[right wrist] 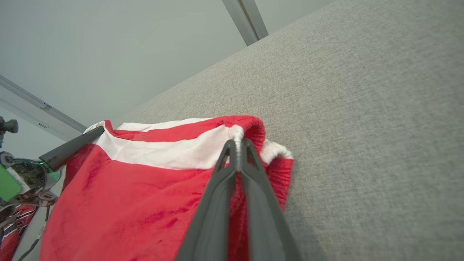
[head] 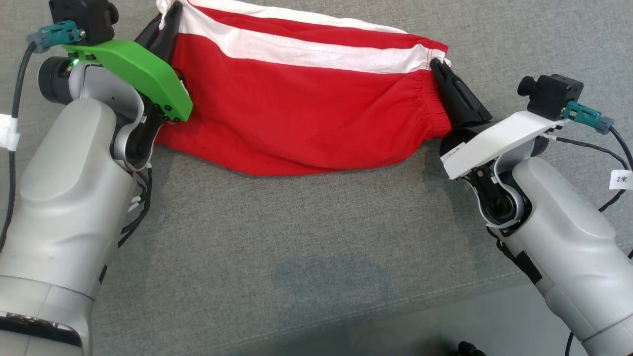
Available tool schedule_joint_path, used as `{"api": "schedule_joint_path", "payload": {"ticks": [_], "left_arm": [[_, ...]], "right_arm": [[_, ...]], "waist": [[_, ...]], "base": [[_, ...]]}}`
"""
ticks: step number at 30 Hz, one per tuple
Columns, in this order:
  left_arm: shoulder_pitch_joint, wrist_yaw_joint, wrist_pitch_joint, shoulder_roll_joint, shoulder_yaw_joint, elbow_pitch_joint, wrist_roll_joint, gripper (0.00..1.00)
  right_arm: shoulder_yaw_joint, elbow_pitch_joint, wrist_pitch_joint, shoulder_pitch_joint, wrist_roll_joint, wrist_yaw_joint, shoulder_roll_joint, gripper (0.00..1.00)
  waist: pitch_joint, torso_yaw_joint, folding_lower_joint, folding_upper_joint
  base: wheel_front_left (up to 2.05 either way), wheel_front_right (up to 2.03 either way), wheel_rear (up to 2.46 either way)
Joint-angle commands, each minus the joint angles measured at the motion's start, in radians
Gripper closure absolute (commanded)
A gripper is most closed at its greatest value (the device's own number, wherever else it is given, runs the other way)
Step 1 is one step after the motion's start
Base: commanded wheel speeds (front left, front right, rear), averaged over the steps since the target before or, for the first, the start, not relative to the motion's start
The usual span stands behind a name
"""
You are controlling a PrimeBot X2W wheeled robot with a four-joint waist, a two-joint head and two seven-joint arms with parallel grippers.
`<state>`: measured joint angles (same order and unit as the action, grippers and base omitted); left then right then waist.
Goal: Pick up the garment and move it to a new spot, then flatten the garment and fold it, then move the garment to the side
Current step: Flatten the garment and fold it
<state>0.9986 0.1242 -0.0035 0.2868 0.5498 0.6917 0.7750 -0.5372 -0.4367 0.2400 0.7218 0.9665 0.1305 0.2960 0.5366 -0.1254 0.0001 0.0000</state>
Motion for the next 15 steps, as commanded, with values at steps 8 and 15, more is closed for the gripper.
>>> {"api": "schedule_joint_path", "payload": {"ticks": [8,15], "left_arm": [[0.020,0.008,-0.098,-0.025,0.025,0.115,0.039,0.00],[-0.066,-0.058,-0.229,-0.003,0.020,0.092,-0.011,0.00]], "right_arm": [[-0.020,0.012,0.025,-0.020,0.029,0.000,0.031,0.00],[0.148,0.109,0.025,-0.157,-0.075,0.000,0.034,0.00]], "waist": [[-0.027,0.007,-0.0001,0.0000],[-0.085,0.034,-0.0001,0.0000]], "base": [[0.00,0.00,0.00],[0.00,0.00,0.00]]}}
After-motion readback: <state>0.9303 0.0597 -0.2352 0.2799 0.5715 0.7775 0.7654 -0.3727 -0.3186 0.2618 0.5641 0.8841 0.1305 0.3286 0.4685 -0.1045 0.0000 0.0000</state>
